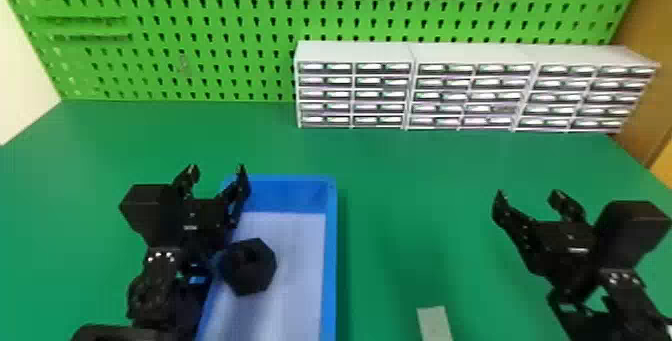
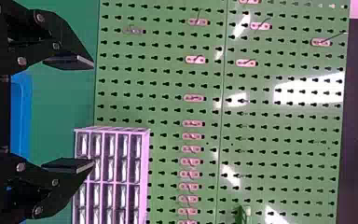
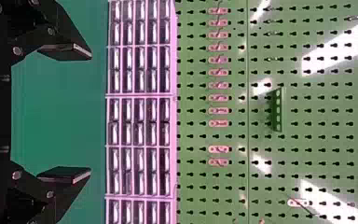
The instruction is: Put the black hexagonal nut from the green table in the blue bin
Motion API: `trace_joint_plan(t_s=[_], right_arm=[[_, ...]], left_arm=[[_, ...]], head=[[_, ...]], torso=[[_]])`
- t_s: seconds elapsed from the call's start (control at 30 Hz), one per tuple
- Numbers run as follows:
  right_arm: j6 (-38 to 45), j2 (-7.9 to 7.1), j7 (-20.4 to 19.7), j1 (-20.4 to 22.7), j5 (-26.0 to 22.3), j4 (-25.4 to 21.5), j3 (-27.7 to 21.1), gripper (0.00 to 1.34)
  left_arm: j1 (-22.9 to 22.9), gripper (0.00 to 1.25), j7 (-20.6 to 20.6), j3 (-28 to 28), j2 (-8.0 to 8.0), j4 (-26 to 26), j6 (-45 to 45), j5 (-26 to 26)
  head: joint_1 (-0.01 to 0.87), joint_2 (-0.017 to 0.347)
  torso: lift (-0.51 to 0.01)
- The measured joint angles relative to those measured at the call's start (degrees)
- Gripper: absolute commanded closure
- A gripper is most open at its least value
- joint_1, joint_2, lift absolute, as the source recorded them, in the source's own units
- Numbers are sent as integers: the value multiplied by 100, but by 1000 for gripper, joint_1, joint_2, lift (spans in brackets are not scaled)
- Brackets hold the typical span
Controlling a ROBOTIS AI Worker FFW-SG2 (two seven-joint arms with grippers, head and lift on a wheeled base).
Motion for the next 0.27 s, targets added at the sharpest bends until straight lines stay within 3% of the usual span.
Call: trace_joint_plan(t_s=[0.27], right_arm=[[0,4,0,-1,0,0,0,394]], left_arm=[[-9,501,0,0,0,7,0,0]], head=[[657,57]], torso=[[-95]])
